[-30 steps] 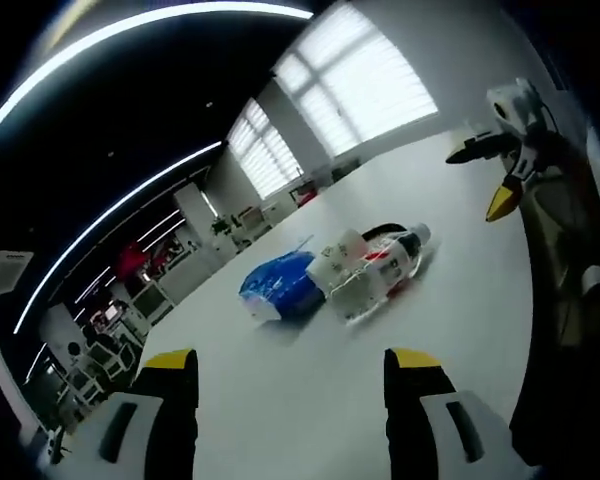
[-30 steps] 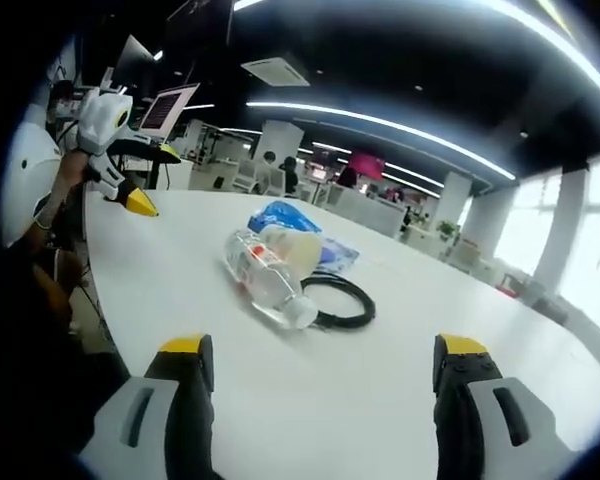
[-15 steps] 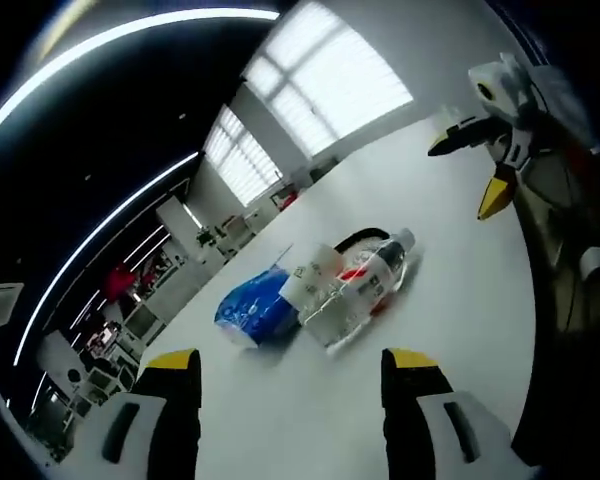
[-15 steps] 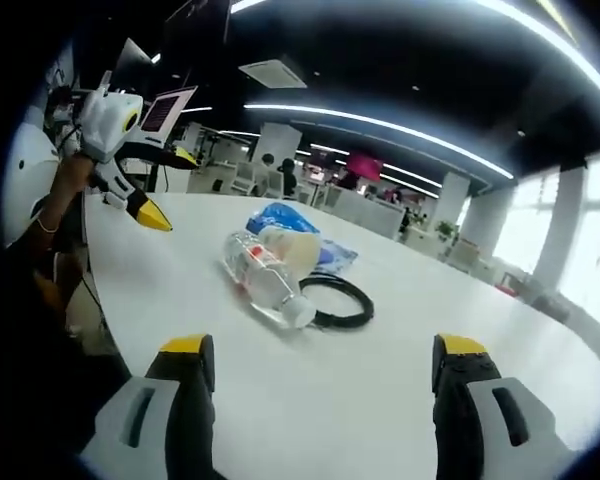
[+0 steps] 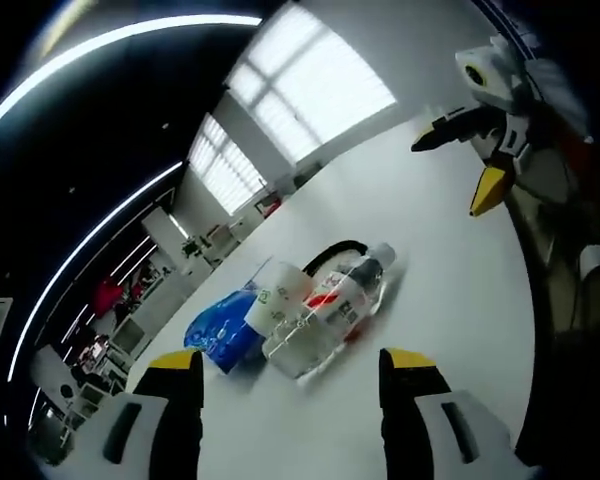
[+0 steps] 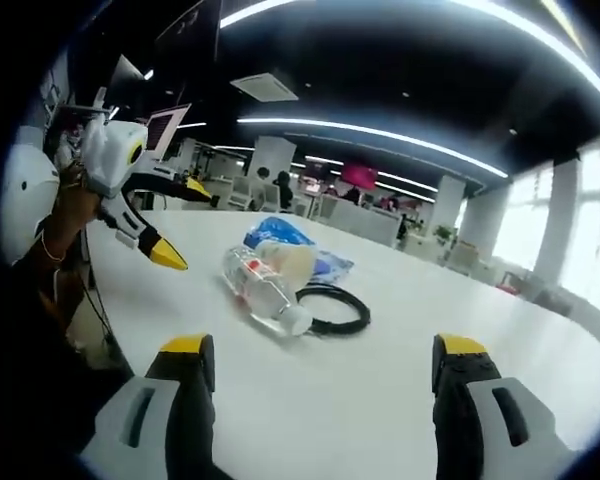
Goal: Arrange the tabletop items into an orderly group along one side of the table until the central work area is clear of visible clutter.
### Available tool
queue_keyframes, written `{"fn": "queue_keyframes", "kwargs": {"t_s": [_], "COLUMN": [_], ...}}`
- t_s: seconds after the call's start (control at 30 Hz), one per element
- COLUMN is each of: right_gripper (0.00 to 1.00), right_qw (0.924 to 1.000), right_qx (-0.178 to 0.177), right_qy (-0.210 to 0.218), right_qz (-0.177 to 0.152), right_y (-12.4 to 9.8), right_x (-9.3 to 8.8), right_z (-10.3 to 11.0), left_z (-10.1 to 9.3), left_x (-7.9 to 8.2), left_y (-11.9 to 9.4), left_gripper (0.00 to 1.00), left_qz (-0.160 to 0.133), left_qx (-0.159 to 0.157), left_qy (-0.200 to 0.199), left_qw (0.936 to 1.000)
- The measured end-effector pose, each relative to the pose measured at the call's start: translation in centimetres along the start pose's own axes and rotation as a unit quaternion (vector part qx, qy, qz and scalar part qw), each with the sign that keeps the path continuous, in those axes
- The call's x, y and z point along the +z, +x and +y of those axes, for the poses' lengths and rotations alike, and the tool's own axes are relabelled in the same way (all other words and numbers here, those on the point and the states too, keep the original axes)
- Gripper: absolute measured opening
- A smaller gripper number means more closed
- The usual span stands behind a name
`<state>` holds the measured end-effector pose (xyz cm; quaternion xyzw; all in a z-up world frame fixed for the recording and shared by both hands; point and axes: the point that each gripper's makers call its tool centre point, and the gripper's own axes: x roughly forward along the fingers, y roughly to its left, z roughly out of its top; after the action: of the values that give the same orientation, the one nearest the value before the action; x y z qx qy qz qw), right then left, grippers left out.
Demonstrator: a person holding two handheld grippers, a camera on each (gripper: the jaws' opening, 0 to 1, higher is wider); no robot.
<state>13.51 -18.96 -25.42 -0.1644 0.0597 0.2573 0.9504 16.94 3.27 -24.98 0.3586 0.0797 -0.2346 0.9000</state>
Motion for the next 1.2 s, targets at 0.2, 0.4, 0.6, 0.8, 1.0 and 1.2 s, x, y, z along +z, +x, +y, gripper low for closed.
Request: {"fn": "queue_keyframes", "kwargs": {"t_s": [0.2, 0.4, 0.6, 0.8, 1.0, 1.2], "right_gripper": [0.87, 0.87, 0.86, 0.86, 0.85, 0.85], "right_qw": [0.9999, 0.9997, 0.9999, 0.9999, 0.9999, 0.9999], "right_qx": [0.001, 0.009, 0.005, -0.005, -0.005, -0.008], "right_qy": [-0.008, -0.018, -0.006, 0.003, 0.001, 0.007], "right_qz": [0.008, 0.013, 0.011, 0.013, 0.014, 0.007], "right_y": [-0.1, 0.1, -0.4, -0.8, -0.8, -1.2], "right_x": [-0.3, -0.1, -0.3, -0.7, -0.8, -0.9], "right_z": [0.0, 0.2, -0.3, -0.8, -0.9, -1.5], "left_z": [-0.1, -0.3, -0.2, 0.3, 0.5, 2.4], "left_x": [-0.2, 0.2, -0.3, -0.4, -0.1, -0.3], "left_y": [0.2, -0.1, 0.2, 0.1, 0.2, -0.3], "left_gripper": [0.7, 0.7, 0.7, 0.7, 0.69, 0.69], "left_qz": [0.011, 0.004, 0.017, 0.013, 0.008, 0.013], "left_qx": [0.0, -0.005, 0.007, 0.022, 0.022, -0.003], "left_qy": [0.009, 0.018, 0.054, 0.089, 0.106, 0.095], "left_qw": [0.9999, 0.9998, 0.9984, 0.9957, 0.9941, 0.9954]}}
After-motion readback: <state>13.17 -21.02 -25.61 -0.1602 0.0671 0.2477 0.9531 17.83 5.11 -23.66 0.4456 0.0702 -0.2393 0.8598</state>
